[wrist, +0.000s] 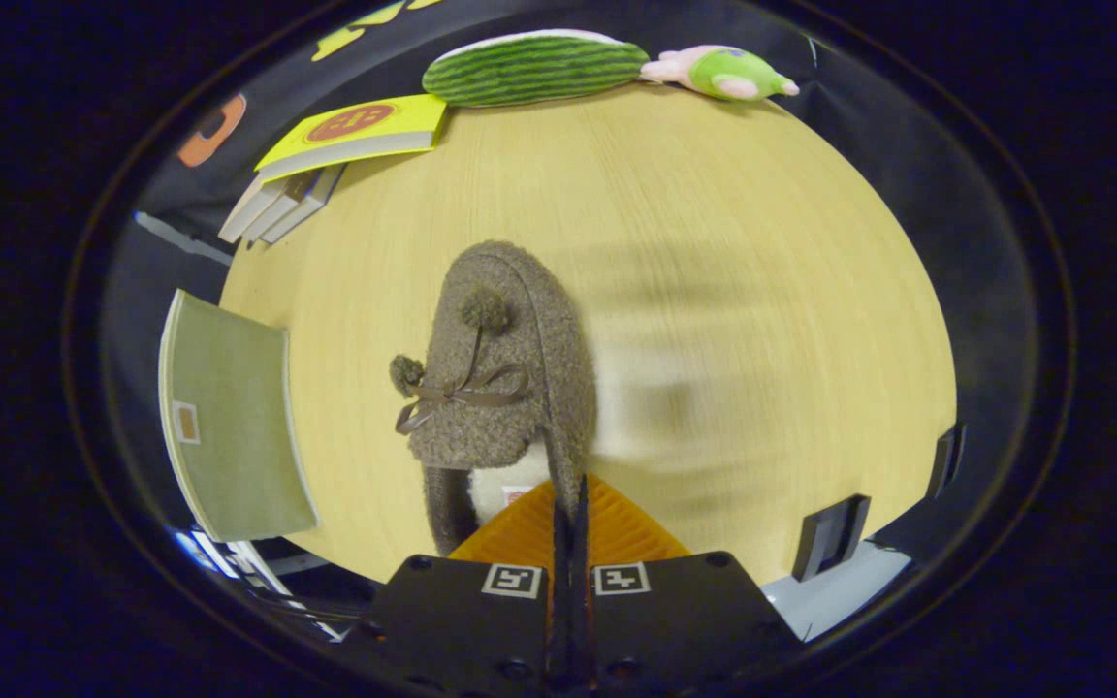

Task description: Open the storage box then place both shoes into the box .Put the left shoe in first, then the right shoe, with the right side of both shoes facing outward in a uniform manner.

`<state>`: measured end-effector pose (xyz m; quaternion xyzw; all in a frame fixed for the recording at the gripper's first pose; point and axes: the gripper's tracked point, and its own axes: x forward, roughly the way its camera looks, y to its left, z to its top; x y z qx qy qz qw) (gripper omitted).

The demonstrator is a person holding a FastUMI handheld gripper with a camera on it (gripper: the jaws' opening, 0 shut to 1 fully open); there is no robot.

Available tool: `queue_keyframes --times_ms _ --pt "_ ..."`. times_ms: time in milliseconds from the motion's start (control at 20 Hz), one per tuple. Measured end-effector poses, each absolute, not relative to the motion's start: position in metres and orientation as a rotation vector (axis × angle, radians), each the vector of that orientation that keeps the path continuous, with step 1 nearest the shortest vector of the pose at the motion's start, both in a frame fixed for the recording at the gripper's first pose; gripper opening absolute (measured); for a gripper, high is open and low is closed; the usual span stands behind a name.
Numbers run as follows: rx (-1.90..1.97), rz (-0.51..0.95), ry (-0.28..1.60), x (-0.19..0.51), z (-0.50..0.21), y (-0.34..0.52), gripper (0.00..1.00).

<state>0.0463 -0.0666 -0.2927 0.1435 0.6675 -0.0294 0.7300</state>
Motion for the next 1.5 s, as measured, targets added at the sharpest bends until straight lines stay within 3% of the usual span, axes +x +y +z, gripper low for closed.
queue_keyframes --times_ms 450,1000,1500 --pt "0.508 -0.083 1.279 0.068 -0.226 -0.01 0.06" --pt "0.542 0.163 1.099 0.082 -0.085 0.158 0.06" --pt "0.529 0.206 1.134 0.079 -0.093 0.252 0.06"
